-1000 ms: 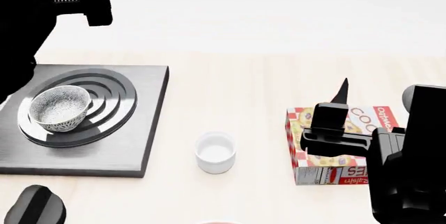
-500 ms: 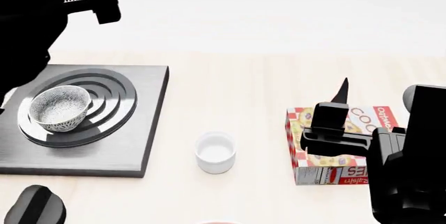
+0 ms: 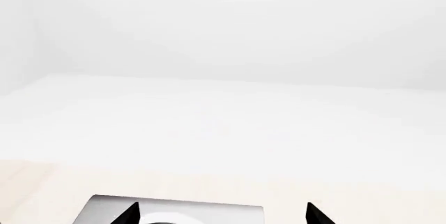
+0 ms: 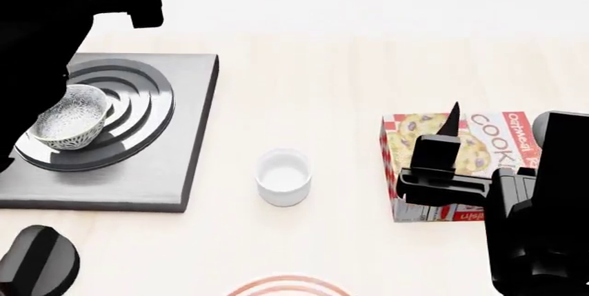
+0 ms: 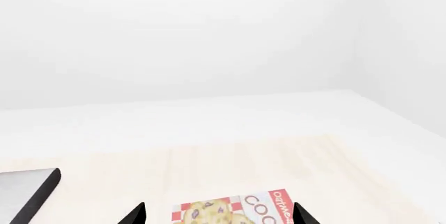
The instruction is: Pick the akita bowl on the stove and place it on the plate.
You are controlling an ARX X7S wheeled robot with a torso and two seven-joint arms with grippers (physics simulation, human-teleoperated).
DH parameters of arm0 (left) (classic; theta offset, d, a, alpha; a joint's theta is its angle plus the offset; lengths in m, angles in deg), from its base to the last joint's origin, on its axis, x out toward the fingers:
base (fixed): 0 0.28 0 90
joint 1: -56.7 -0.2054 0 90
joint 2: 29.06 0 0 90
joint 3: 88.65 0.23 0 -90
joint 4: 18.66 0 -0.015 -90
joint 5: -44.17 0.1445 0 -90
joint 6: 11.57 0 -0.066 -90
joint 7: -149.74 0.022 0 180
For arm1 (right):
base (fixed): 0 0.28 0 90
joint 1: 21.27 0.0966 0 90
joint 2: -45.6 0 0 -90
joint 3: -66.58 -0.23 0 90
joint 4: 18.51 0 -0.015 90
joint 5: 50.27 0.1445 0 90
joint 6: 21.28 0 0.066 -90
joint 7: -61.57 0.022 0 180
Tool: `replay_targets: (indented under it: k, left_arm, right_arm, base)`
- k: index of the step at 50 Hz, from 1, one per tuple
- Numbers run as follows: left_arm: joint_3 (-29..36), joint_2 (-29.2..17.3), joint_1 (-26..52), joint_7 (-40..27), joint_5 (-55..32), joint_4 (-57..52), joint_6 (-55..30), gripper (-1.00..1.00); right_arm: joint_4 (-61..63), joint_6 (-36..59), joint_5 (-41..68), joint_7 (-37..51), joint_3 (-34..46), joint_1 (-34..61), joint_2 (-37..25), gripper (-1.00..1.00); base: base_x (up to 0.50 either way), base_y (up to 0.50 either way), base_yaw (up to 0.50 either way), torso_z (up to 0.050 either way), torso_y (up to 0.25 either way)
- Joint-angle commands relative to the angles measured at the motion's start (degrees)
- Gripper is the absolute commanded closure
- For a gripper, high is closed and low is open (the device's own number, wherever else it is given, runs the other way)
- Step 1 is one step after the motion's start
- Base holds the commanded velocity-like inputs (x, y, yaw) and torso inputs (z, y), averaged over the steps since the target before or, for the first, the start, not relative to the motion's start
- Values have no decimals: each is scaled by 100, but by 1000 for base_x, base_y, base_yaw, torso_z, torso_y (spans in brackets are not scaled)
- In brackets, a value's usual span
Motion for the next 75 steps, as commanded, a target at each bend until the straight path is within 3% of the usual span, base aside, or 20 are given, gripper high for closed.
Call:
replay_targets:
  k: [1,35,51,75]
  left_arm:
    - [132,55,-45,199,125,-39,94,-100]
    - [339,-51,-104,130,32,-102,-5,-100]
    - [1485,-236,-243,130,745,-94,-110,-100]
    - [1964,-324,-483,2,981,-24,-420,-100]
  right_arm:
    - [-27,-57,-87,-112,-118,-36,91,-100]
    - [-13,-19,39,-27,-106,-5,48,-100]
    - [-70,-108,47,-23,-82,-41,23,-100]
    - [-39,-53,145,57,-84,-8,-4,-100]
  base:
    - [0,0,0,4,-125]
    - [0,0,0,0,-74]
    - [0,0,0,0,0]
    - [0,0,0,0,0]
